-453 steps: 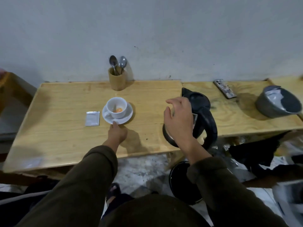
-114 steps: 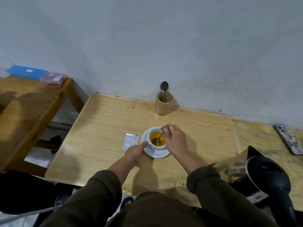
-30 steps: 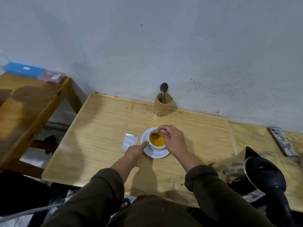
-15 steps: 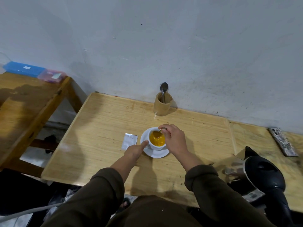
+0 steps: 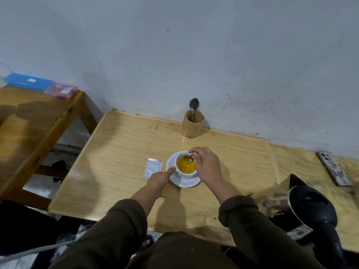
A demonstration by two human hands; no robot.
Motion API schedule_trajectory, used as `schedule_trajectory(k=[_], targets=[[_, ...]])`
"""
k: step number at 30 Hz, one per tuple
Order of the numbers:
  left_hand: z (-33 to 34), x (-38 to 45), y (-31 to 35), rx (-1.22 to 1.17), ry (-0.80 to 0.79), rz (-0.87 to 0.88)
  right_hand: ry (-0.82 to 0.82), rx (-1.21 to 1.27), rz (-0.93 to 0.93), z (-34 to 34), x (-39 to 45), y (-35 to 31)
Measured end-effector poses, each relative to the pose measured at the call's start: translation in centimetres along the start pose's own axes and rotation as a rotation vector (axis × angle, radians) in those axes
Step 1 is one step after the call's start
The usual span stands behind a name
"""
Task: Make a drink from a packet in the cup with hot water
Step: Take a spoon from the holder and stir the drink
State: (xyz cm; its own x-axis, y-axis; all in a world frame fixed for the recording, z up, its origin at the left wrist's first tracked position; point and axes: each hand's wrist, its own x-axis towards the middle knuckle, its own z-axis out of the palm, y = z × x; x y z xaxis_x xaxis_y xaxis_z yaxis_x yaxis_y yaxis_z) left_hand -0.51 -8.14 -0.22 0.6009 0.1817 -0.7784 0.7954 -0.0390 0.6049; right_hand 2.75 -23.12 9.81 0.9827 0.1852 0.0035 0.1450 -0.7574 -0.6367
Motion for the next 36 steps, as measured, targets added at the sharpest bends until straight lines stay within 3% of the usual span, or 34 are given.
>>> schedule_trajectory(k=[6,12,22,29,36], targets=[[-0.03,-0.03,-0.08,-0.034,0.003,-0.017,-0.055,0.117,-0.005,-0.08,-0.17,-0.43],[0.01,0.14,-0.09,-0.027,0.012,-0.017,-0.010,-0.011,0.013,0.04,0.14,-0.12],[-0.05,0.17,-0.12,-0.025,0.011,-0.015,-0.054,0.150,-0.008,-0.18,-0.27,-0.33],[-0.02,0.34,-0.12,-0.025,0.021,-0.011,-0.010,-0.016,0.014,-0.25,0.28,0.12],[0.02,0.32,-0.13,-0.052,0.020,-0.018,-0.035,0.099,-0.011,-0.42,-0.03,-0.08]])
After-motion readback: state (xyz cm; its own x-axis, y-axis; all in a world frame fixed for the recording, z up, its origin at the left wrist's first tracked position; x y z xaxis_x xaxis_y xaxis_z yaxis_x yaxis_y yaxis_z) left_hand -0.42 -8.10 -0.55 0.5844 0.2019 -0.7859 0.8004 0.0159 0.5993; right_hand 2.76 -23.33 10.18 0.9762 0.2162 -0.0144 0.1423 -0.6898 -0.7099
